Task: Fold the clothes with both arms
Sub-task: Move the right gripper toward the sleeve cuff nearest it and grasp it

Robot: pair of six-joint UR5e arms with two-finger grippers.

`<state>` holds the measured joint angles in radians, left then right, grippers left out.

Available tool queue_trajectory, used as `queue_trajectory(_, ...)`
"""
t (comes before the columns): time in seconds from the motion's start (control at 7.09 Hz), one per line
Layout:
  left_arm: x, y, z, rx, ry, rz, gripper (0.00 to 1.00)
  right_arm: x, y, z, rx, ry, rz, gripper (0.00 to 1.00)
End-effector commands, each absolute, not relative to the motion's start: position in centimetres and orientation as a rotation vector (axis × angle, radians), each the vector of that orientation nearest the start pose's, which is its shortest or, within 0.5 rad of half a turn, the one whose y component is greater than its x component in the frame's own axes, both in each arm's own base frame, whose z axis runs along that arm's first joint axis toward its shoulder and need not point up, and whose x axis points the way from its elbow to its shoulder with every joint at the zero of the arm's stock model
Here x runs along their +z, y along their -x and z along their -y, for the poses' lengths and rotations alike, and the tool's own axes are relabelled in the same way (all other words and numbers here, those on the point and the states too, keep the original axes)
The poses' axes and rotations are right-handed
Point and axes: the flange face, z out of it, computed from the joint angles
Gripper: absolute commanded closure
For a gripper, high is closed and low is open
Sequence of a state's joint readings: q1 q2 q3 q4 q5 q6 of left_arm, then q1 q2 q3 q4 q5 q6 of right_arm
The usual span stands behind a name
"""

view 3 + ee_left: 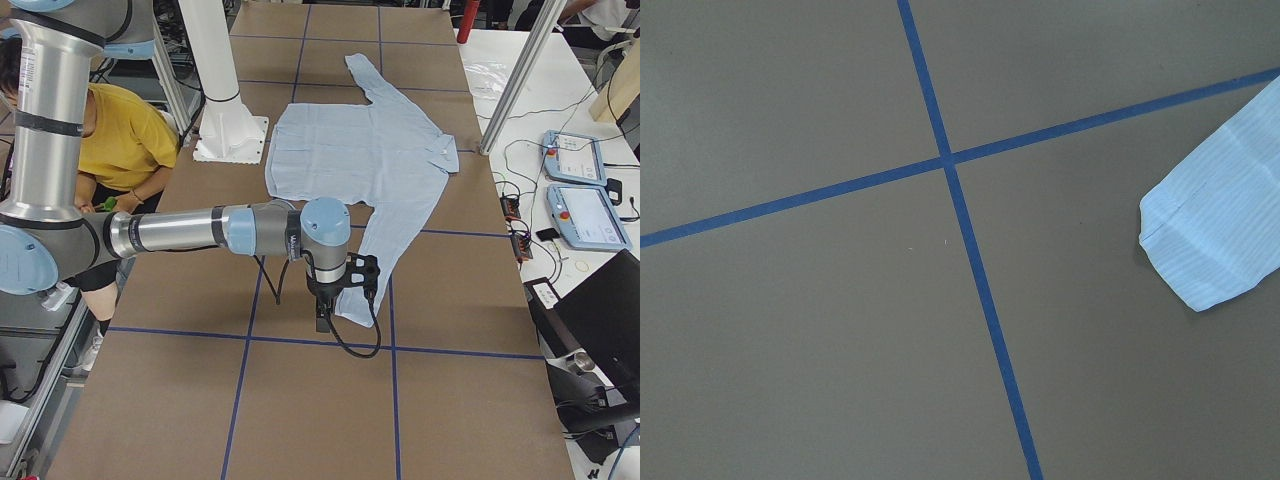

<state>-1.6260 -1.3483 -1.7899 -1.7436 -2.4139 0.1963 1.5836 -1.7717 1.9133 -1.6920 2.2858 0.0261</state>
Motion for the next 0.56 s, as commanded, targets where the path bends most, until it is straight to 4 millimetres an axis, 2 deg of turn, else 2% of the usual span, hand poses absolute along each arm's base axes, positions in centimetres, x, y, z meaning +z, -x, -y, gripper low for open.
queue_trajectory(0.0, 61.7, 8.5, 40.7, 0.234, -0.337, -0.753, 0.0, 59.8, -7.3, 40.4, 0.03, -0.013, 0.713, 0.0)
queue_trajectory(0.28, 60.2, 8.6, 41.2, 0.26, -0.401, -0.727, 0.0, 59.5, -7.3, 40.6, 0.035, -0.016, 0.715, 0.0)
queue_trajectory(0.42, 58.8, 8.6, 42.0, 0.283, -0.467, -0.718, 0.0, 58.3, -7.2, 41.5, 0.024, -0.044, 0.715, 0.0)
